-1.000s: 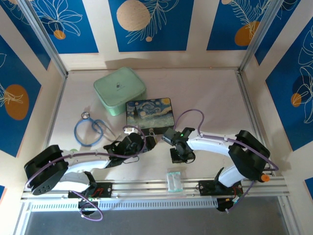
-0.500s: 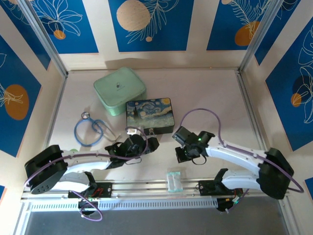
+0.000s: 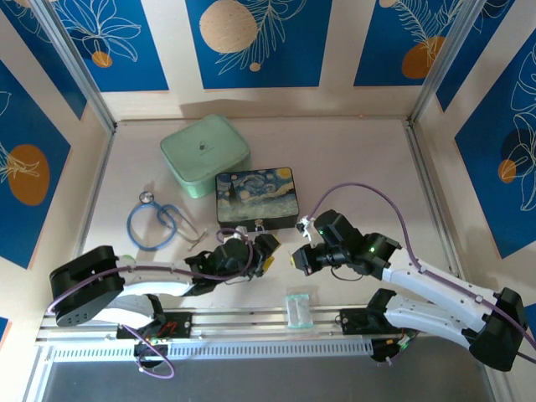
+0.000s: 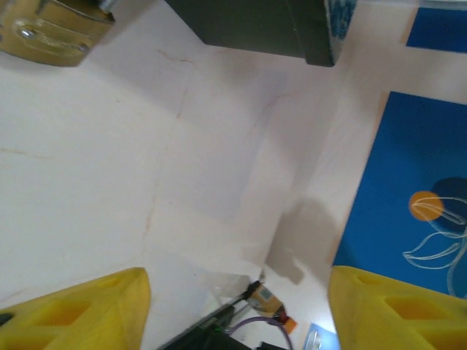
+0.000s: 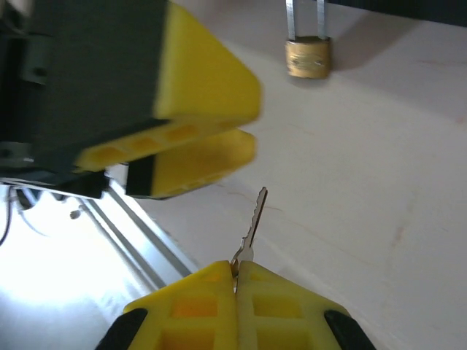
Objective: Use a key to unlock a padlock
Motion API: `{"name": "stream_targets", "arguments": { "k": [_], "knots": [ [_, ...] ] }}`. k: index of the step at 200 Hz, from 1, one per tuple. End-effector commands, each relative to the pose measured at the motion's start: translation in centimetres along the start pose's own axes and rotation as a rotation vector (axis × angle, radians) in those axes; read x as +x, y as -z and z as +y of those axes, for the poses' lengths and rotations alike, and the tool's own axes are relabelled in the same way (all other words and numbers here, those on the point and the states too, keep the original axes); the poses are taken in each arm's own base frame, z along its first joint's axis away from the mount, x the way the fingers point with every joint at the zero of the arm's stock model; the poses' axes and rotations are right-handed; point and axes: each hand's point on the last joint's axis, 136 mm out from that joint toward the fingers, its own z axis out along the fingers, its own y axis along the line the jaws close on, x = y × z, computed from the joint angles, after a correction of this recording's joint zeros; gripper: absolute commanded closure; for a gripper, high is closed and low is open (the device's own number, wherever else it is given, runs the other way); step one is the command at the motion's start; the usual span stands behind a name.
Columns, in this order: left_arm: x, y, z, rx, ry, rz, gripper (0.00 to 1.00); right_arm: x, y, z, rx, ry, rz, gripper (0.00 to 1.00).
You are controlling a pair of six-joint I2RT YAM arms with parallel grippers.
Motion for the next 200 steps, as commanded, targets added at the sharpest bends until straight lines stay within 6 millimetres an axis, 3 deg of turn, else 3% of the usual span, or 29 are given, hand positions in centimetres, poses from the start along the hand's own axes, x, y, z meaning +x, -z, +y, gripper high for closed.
{"name": "stream_targets", "arguments": {
  "k": [1, 53, 108, 167, 200],
  "knots": [
    [0.1, 0.8, -2.8, 0.109, 0.032, -0.014, 0.43, -0.4, 0.3, 2.7, -0.152, 0.04, -0.018, 0.95],
    [0.1, 2.5, -6.5, 0.302, -0.071, -0.038, 0.58, -1.8, 1.6, 4.4, -0.331, -0.03, -0.064, 0.95],
    [0.9, 2.6, -7.2, 0.328, -0.101, -0.006, 0.74, -3.0, 2.8, 4.5, -0.41, -0.087, -0.108, 0.95],
    [0.5, 3.7, -7.7, 0.325, -0.161, -0.044, 0.75, -3.0, 2.9, 4.1, -0.415, -0.102, -0.112, 0.95],
    [-0.1, 4.4, -7.1, 0.232, -0.206, -0.078, 0.72, -2.8, 2.8, 3.5, -0.355, -0.092, -0.103, 0.95]
  ]
}}
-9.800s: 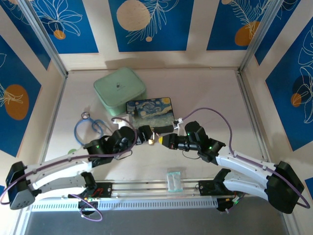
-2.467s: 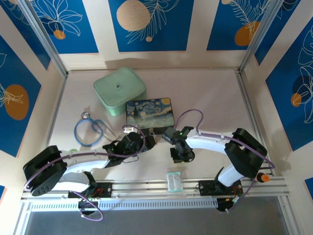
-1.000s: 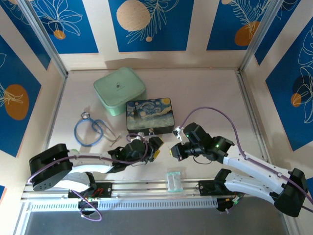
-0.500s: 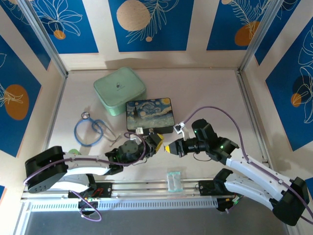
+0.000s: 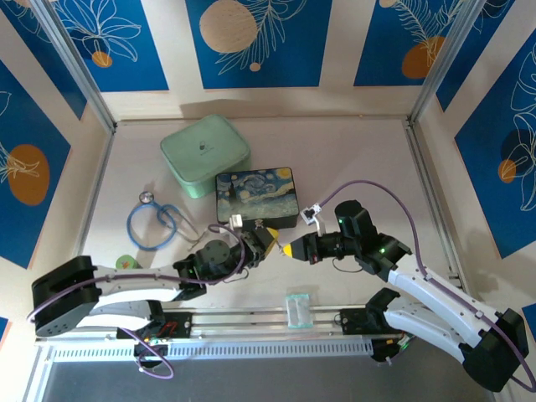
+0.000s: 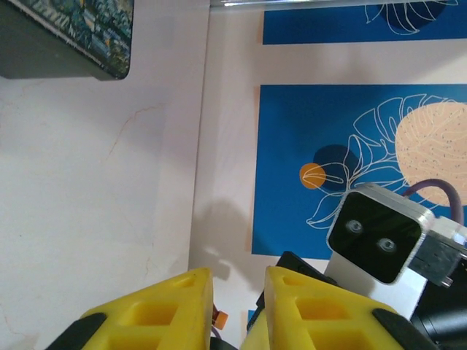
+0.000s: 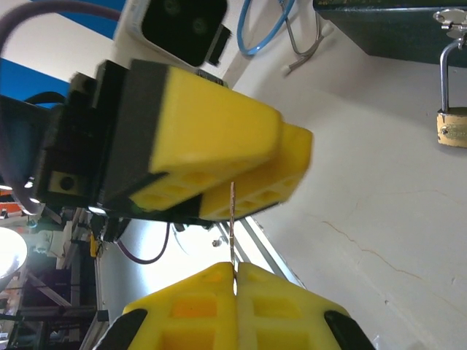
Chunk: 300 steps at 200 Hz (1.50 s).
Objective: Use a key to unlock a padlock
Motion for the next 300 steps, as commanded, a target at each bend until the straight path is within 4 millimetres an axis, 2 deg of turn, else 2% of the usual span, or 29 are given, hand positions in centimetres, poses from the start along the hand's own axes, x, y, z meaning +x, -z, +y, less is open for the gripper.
{"name": "stream_targets", "arguments": {
  "k": [1, 34, 64, 93, 154, 207, 247, 300],
  "knots": [
    [-0.4, 0.6, 0.2, -0.074, -0.066, -0.023, 0.72, 0.5, 0.3, -0.2, 0.03, 0.012, 0.019, 0.95],
    [-0.4, 1.0, 0.9, -0.176, -0.098, -0.014, 0.65, 0.6, 0.2, -0.6, 0.131, 0.067, 0.037, 0.95],
    [1.0, 0.3, 1.2, -0.254, -0.108, 0.059, 0.59, 0.7, -0.1, -1.0, 0.291, 0.177, 0.064, 0.96],
    [2.0, -0.5, 1.8, -0.275, -0.08, 0.1, 0.6, 0.6, -0.5, -1.6, 0.443, 0.267, 0.101, 0.96],
    [1.1, 0.2, 3.4, -0.34, -0.069, 0.056, 0.67, 0.6, -0.8, -2.2, 0.616, 0.386, 0.131, 0.96],
    [1.5, -0.1, 4.6, -0.361, -0.035, 0.066, 0.67, 0.8, -1.9, -2.3, 0.63, 0.428, 0.157, 0.96],
    [1.5, -0.4, 4.6, -0.36, -0.026, 0.066, 0.67, 1.1, -2.6, -2.1, 0.64, 0.47, 0.173, 0.96],
    [1.5, -0.3, 5.0, -0.371, -0.023, 0.074, 0.76, 1.3, -3.2, -2.2, 0.659, 0.496, 0.189, 0.96]
  ]
}}
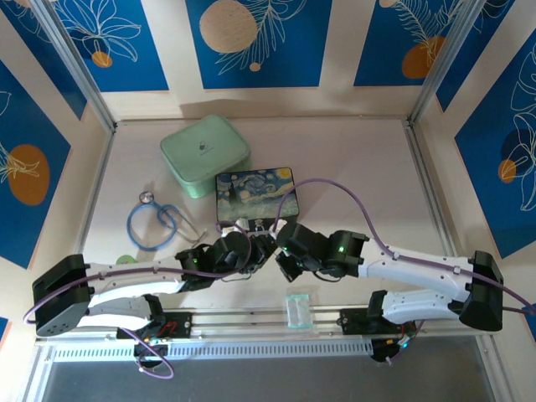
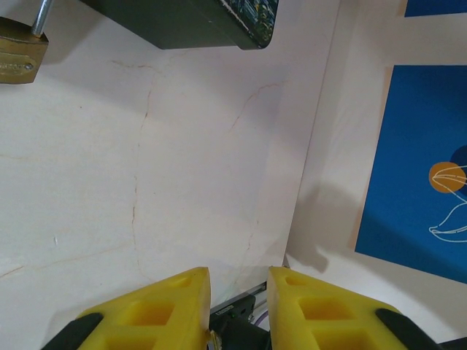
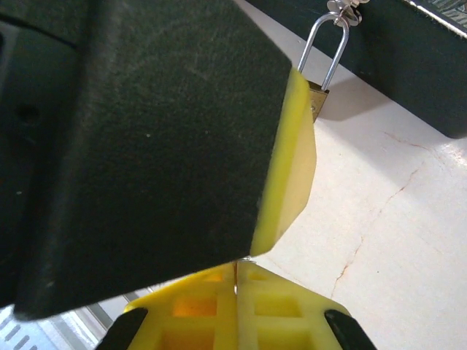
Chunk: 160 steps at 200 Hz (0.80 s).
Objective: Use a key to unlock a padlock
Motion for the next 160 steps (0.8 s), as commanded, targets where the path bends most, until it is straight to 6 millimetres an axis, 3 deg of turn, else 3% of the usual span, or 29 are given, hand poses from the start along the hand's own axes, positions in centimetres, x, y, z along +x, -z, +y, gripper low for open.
{"name": "stream_targets", "arguments": {
  "k": [1, 95, 136, 151, 160],
  "knots": [
    [0.3, -0.2, 0.3, -0.008, 0.008, 0.015, 0.76, -1.4, 0.6, 0.2, 0.014, 0.02, -0.038, 0.96],
    [0.4, -0.3, 0.6, -0.013, -0.001, 0.027, 0.89, -1.9, 0.6, 0.3, 0.022, 0.019, -0.053, 0.96],
    [0.1, 0.3, -0.5, 0.062, -0.033, 0.015, 0.96, -1.8, 1.0, 0.4, -0.002, -0.001, -0.081, 0.94],
    [-0.2, 0.6, -0.8, 0.079, -0.041, 0.007, 0.95, -1.8, 1.2, 0.4, -0.019, -0.02, -0.093, 0.87],
    [-0.3, 0.8, -1.1, 0.089, -0.054, 0.004, 0.95, -1.8, 1.3, 0.2, -0.03, -0.045, -0.101, 0.76]
  ]
}}
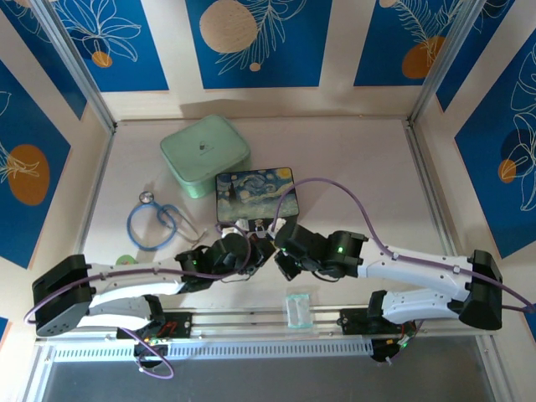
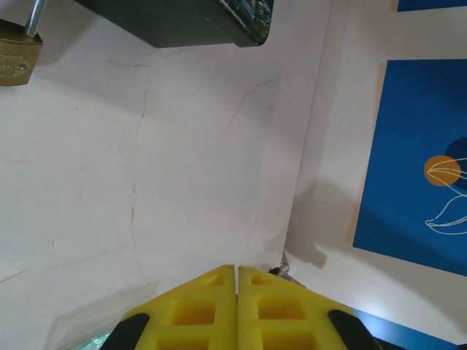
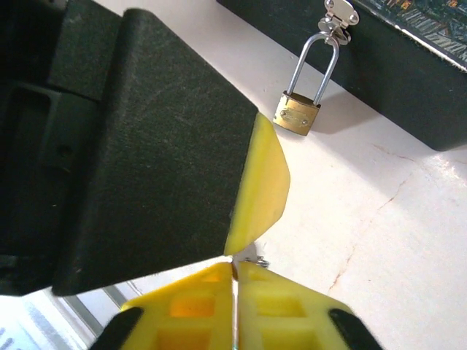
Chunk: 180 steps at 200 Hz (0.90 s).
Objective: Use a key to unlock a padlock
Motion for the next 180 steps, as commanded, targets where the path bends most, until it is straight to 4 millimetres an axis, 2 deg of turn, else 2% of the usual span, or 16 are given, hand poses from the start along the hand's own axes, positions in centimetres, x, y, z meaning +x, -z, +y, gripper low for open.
{"name": "stream_targets", "arguments": {
  "k": [1, 30, 35, 44, 64, 87, 102, 129, 153, 180],
  "knots": [
    [-0.3, 0.7, -1.2, 0.057, -0.037, -0.002, 0.95, -1.0, 0.9, 0.2, -0.045, -0.054, -0.062, 0.75],
    [-1.2, 1.4, -1.8, 0.084, -0.073, -0.041, 0.96, -1.8, 2.0, -0.6, -0.15, -0.245, -0.142, 0.31],
    [-1.4, 1.6, -1.8, 0.092, -0.077, -0.05, 0.96, -2.1, 2.3, -0.7, -0.193, -0.297, -0.161, 0.18],
    [-1.8, 2.0, -2.2, 0.117, -0.095, -0.073, 0.96, -2.5, 2.6, -0.9, -0.285, -0.392, -0.186, 0.1],
    [-2.7, 3.0, -3.1, 0.175, -0.137, -0.12, 0.97, -3.8, 4.0, -0.7, -0.552, -0.566, -0.276, 0.1],
    [-3.5, 4.3, -4.7, 0.252, -0.208, -0.173, 0.98, -4.6, 5.1, -1.2, -0.752, -0.679, -0.357, 0.18],
    [-3.7, 5.2, -6.1, 0.328, -0.247, -0.196, 0.99, -4.9, 5.4, -0.9, -0.792, -0.681, -0.358, 0.25],
    [-3.7, 6.5, -8.1, 0.446, -0.296, -0.215, 0.99, -5.9, 6.5, 0.4, -0.882, -0.624, -0.374, 0.32],
    [-3.4, 7.5, -9.5, 0.522, -0.325, -0.219, 0.99, -7.2, 7.9, 0.6, -0.965, -0.621, -0.471, 0.37],
    [-3.5, 8.5, -10.6, 0.589, -0.325, -0.23, 0.99, -7.1, 7.4, 0.9, -0.968, -0.625, -0.481, 0.47]
  ]
}}
